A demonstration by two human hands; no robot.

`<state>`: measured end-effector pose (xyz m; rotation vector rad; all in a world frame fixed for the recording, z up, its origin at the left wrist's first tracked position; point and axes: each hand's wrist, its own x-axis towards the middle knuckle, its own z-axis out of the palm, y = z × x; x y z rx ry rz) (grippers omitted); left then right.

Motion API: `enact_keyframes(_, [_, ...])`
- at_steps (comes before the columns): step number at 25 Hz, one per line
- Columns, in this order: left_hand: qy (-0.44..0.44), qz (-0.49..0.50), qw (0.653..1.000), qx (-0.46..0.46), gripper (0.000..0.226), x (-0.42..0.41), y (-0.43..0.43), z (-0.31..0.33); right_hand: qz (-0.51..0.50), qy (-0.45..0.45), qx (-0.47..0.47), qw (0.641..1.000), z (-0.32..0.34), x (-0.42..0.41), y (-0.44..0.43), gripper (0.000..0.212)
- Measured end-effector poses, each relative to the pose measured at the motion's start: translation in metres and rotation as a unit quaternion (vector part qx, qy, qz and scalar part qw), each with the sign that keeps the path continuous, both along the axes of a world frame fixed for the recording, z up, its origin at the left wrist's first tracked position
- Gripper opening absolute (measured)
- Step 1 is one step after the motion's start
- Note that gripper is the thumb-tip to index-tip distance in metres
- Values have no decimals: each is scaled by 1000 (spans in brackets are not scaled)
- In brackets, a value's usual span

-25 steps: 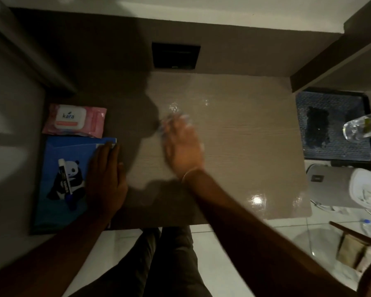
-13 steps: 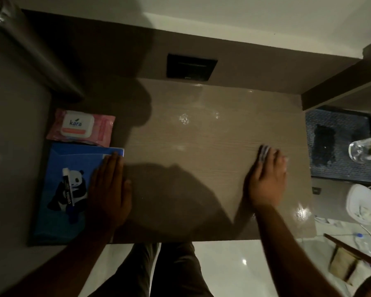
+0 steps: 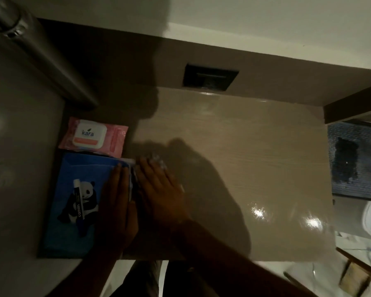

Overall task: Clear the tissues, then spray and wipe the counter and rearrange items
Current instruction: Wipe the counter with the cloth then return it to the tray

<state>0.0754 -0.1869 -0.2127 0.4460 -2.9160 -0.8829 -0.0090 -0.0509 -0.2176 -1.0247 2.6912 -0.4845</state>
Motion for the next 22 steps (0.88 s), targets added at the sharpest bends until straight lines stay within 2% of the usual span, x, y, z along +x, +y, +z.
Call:
enact_keyframes(3, [-10,-13,1000,6,68,-4,0,7,37,4,26,999,-10,73,43,74])
enact_keyframes(5, [-12,-25,1000,3,68,-5,-1,7,68,39,29,997,-16,110,65,66])
enact_keyframes(7, [-11,-29,1000,-5,67,-6,-2,4,73,62,17,995,-16,122,76,59])
enact_keyframes(9, [-3,-27,1000,-3,65,-6,-4,3,84,51,19,995,-13,111,79,62])
enact_keyframes(12, [20,-29,999,13,63,-4,-5,0,120,-28,49,991,-2,69,64,80])
enact_keyframes(14, [25,-26,999,25,65,-5,-5,0,67,-68,18,995,3,21,43,71])
enact_keyframes(16, [16,-19,999,21,69,-4,-4,1,-8,-56,8,998,10,-43,16,62])
enact_keyframes(19, [-5,-6,1000,1,75,-4,-3,3,-67,-51,40,996,18,-135,-22,62])
enact_keyframes(22, [-33,1,999,5,81,-4,-4,2,-80,-48,47,995,19,-163,-36,63])
